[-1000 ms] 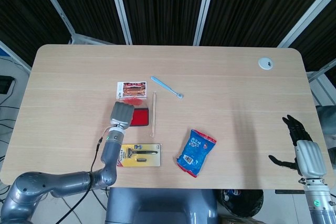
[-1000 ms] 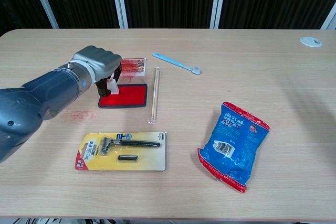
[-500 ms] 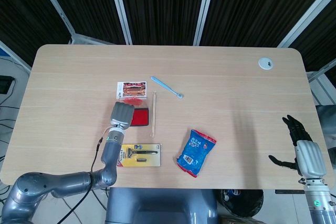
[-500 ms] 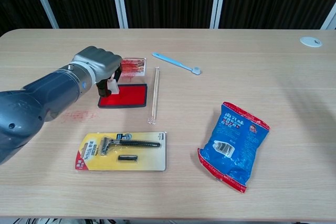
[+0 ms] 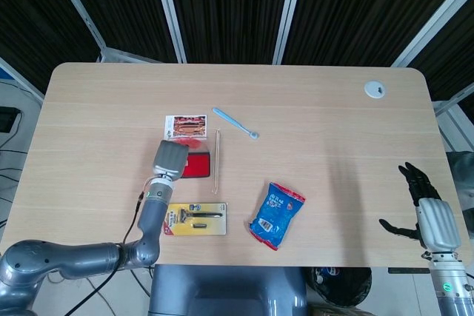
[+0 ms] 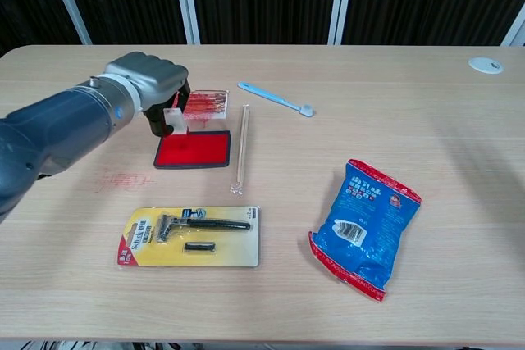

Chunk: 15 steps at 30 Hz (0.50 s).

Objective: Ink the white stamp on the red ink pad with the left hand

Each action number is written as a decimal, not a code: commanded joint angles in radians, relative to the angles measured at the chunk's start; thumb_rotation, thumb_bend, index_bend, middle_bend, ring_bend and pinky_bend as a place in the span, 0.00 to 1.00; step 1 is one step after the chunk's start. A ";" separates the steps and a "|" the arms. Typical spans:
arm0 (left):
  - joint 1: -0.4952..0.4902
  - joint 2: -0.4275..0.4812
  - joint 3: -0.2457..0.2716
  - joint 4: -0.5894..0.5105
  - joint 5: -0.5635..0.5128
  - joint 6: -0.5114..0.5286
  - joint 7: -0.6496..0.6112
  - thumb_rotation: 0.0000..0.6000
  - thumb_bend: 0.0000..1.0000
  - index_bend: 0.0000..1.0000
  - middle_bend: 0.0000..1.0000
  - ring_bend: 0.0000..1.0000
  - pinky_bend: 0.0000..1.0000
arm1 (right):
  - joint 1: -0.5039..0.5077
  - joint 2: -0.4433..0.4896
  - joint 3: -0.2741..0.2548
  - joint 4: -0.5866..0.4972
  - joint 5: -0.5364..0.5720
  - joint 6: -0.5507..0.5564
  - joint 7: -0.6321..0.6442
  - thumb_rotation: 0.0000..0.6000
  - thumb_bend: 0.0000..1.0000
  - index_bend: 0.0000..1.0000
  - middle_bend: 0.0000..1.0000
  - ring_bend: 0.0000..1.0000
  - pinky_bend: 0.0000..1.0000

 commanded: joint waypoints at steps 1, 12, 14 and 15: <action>0.026 0.060 0.007 -0.077 0.015 0.039 -0.009 1.00 0.53 0.75 0.76 0.57 0.61 | 0.000 -0.001 0.000 0.000 0.000 0.001 -0.002 1.00 0.09 0.00 0.00 0.00 0.18; 0.112 0.173 0.097 -0.184 0.038 0.090 -0.033 1.00 0.53 0.74 0.75 0.57 0.61 | 0.000 0.000 0.000 -0.004 0.002 -0.002 -0.002 1.00 0.09 0.00 0.00 0.00 0.18; 0.127 0.177 0.113 -0.177 0.040 0.088 -0.047 1.00 0.53 0.74 0.75 0.57 0.61 | 0.000 0.000 -0.001 -0.003 -0.001 0.000 -0.005 1.00 0.09 0.00 0.00 0.00 0.18; 0.133 0.177 0.119 -0.173 0.041 0.086 -0.053 1.00 0.53 0.74 0.75 0.57 0.61 | -0.001 0.000 -0.001 -0.002 -0.002 0.001 -0.006 1.00 0.09 0.00 0.00 0.00 0.18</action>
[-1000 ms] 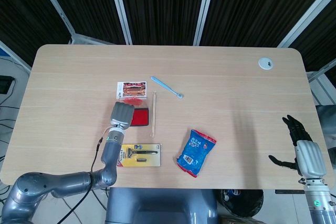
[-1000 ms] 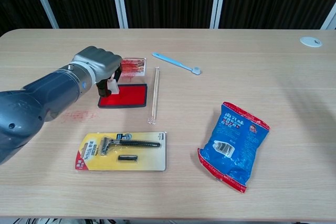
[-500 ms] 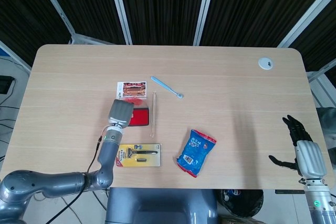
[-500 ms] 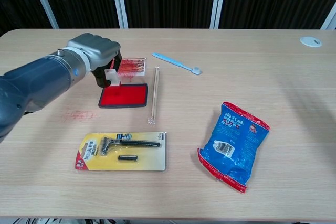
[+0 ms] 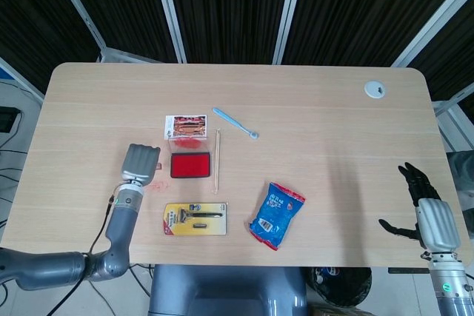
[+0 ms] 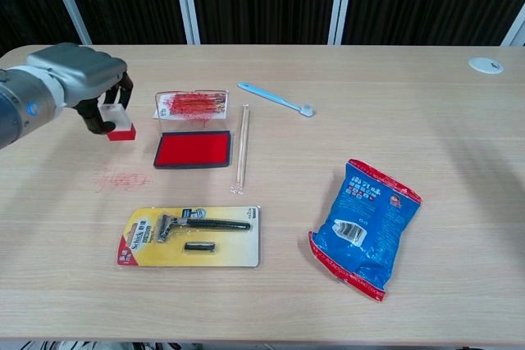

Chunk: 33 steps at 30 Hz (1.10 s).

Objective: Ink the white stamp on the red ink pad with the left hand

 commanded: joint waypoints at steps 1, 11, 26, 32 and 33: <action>0.020 0.003 0.023 0.012 0.005 -0.004 -0.020 1.00 0.53 0.74 0.75 0.57 0.61 | 0.000 -0.001 0.000 0.002 -0.002 0.003 -0.003 1.00 0.09 0.00 0.00 0.00 0.18; 0.037 -0.043 0.055 0.066 0.036 -0.026 -0.045 1.00 0.53 0.74 0.75 0.57 0.60 | 0.000 -0.001 0.000 0.003 0.001 0.000 -0.004 1.00 0.09 0.00 0.00 0.00 0.18; 0.039 -0.087 0.060 0.100 0.025 -0.042 -0.021 1.00 0.53 0.72 0.73 0.56 0.60 | 0.001 0.000 0.001 0.003 0.001 -0.001 0.001 1.00 0.09 0.00 0.00 0.00 0.18; 0.038 -0.095 0.058 0.107 0.021 -0.052 -0.016 1.00 0.52 0.70 0.72 0.54 0.58 | 0.001 0.000 0.002 0.002 0.003 -0.002 0.001 1.00 0.09 0.00 0.00 0.00 0.18; 0.038 -0.096 0.059 0.108 0.020 -0.054 -0.014 1.00 0.52 0.70 0.71 0.53 0.58 | 0.001 0.000 0.002 0.002 0.003 -0.003 0.002 1.00 0.09 0.00 0.00 0.00 0.18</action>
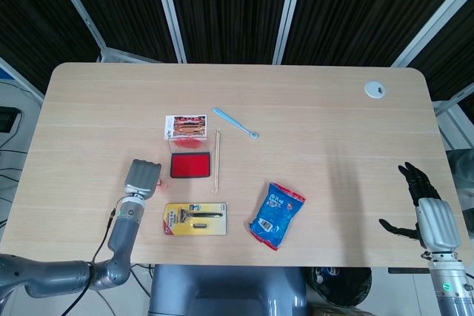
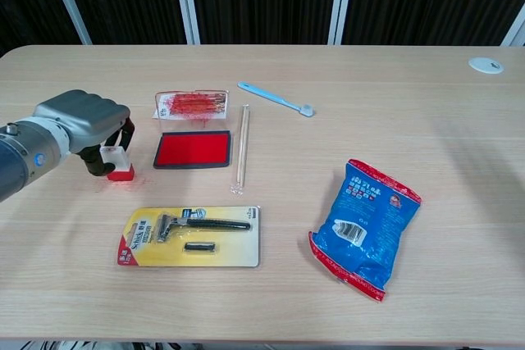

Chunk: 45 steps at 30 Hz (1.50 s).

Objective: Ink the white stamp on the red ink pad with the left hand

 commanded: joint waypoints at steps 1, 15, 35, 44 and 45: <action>0.000 -0.003 0.001 0.003 -0.004 -0.006 0.005 1.00 0.51 0.70 0.71 0.53 0.58 | 0.000 0.000 0.000 0.000 0.000 0.000 0.000 1.00 0.09 0.00 0.00 0.00 0.18; 0.001 -0.004 0.003 0.007 -0.004 -0.015 0.015 1.00 0.42 0.65 0.67 0.50 0.55 | 0.000 0.000 0.000 0.000 0.000 0.000 -0.002 1.00 0.09 0.00 0.00 0.00 0.18; -0.002 0.002 0.003 0.002 -0.015 -0.004 0.048 1.00 0.30 0.50 0.50 0.40 0.48 | -0.001 -0.002 0.000 0.001 -0.002 0.004 -0.002 1.00 0.10 0.00 0.00 0.00 0.18; -0.002 0.004 0.003 0.001 -0.019 -0.002 0.059 1.00 0.29 0.47 0.47 0.37 0.47 | -0.001 -0.002 0.000 0.001 -0.001 0.003 -0.003 1.00 0.10 0.00 0.00 0.00 0.18; -0.002 0.004 0.003 0.001 -0.019 -0.001 0.060 1.00 0.28 0.47 0.46 0.37 0.46 | -0.001 -0.002 0.000 0.000 -0.001 0.004 -0.003 1.00 0.10 0.00 0.00 0.00 0.18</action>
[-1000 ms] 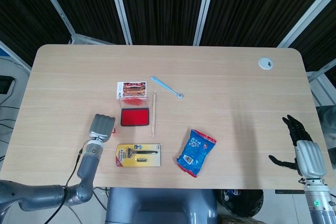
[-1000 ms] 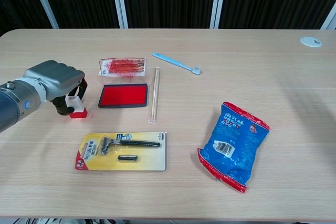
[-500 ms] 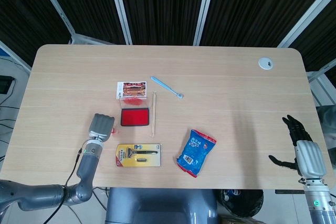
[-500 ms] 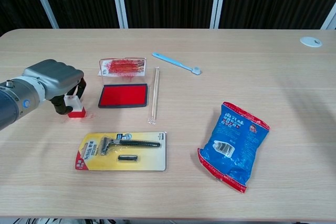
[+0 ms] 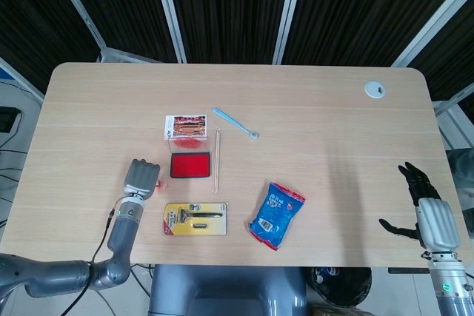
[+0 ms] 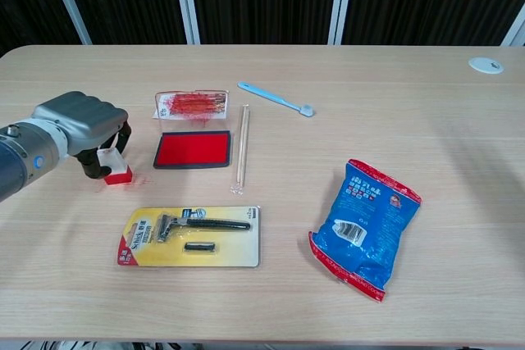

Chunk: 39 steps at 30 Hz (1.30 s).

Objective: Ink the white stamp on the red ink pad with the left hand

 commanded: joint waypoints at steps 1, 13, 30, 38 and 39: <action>0.000 0.000 -0.001 0.000 -0.002 0.001 0.002 1.00 0.27 0.46 0.45 0.36 0.46 | 0.000 0.000 0.000 0.000 0.000 0.000 0.001 1.00 0.10 0.00 0.00 0.00 0.18; 0.000 0.009 -0.004 -0.014 -0.022 0.013 0.028 1.00 0.13 0.27 0.24 0.20 0.30 | 0.000 0.000 0.000 0.001 -0.001 0.001 0.000 1.00 0.10 0.00 0.00 0.00 0.18; 0.180 0.285 0.061 -0.304 0.325 0.192 -0.317 1.00 0.09 0.02 0.00 0.03 0.12 | 0.000 -0.001 -0.002 0.006 -0.007 0.005 -0.019 1.00 0.10 0.00 0.00 0.00 0.18; 0.343 0.412 0.139 -0.346 0.556 0.368 -0.557 1.00 0.09 0.00 0.00 0.00 0.09 | -0.001 -0.007 -0.002 0.010 -0.011 0.013 -0.046 1.00 0.10 0.00 0.00 0.00 0.18; 0.370 0.424 0.153 -0.338 0.587 0.396 -0.592 1.00 0.08 0.00 0.00 0.00 0.08 | -0.001 -0.008 -0.002 0.011 -0.011 0.014 -0.050 1.00 0.10 0.00 0.00 0.00 0.18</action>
